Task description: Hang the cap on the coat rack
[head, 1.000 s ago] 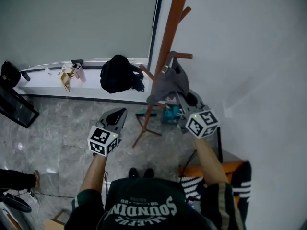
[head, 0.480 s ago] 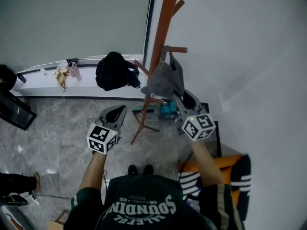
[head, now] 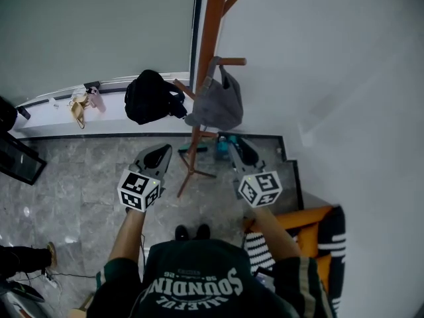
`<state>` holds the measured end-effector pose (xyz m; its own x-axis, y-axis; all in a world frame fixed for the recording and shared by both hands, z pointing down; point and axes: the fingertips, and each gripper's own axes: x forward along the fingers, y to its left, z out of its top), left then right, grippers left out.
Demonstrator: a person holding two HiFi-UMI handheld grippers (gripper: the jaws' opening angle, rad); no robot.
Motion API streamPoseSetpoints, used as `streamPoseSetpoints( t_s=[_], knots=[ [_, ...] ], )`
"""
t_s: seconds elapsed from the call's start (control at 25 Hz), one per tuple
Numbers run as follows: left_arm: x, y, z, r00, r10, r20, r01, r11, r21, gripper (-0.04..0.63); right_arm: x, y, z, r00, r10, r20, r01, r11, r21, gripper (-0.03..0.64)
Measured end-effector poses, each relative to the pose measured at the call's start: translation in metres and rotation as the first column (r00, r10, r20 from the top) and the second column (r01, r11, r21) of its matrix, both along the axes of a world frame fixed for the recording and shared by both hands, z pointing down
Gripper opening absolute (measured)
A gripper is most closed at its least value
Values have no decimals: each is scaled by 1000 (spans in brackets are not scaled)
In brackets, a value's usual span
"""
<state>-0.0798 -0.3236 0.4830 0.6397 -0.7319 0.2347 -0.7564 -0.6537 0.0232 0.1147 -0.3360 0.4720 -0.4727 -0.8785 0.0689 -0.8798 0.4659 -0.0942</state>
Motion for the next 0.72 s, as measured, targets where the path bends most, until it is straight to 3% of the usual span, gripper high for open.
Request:
streamPoseSetpoints(
  t_s=[0.28, 0.56, 0.72],
  knots=[
    [12, 1, 6, 1000, 22, -2, -22, 1000, -9, 0, -5, 22, 18, 999, 4, -31, -4, 1000, -18, 0],
    [17, 2, 13, 1000, 28, -5, -28, 999, -19, 0, -10, 28, 20, 997, -3, -75, 3, 1000, -5, -2],
    [18, 5, 15, 1000, 30, -8, -30, 999, -25, 0, -15, 32, 24, 999, -14, -45, 13, 999, -31, -2]
  ],
)
